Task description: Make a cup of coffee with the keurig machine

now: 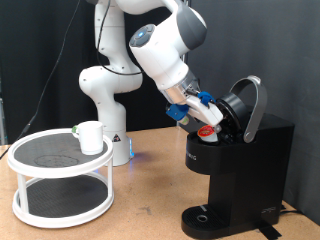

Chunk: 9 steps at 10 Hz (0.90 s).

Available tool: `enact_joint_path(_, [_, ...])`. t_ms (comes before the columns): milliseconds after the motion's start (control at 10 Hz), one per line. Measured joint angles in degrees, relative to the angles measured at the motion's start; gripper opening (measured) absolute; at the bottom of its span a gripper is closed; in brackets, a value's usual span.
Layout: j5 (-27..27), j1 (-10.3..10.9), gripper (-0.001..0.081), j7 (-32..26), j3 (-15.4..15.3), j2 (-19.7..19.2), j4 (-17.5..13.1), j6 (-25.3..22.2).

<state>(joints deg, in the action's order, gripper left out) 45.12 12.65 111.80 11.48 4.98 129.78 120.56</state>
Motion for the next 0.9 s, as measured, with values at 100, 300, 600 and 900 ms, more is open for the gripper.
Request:
enact_joint_path(100, [-0.51, 0.00, 0.0734, 0.30, -0.01, 0.08, 0.01, -0.21])
enact_joint_path(300, [-2.00, 0.01, 0.0734, 1.64, -0.17, 0.01, 0.04, -0.70])
enact_joint_path(600, [-2.89, 0.09, 0.0734, 2.44, -0.53, -0.28, 0.44, -0.60])
enact_joint_path(900, [-2.89, 0.11, 0.0734, 2.49, -1.02, -0.62, 0.98, -0.24])
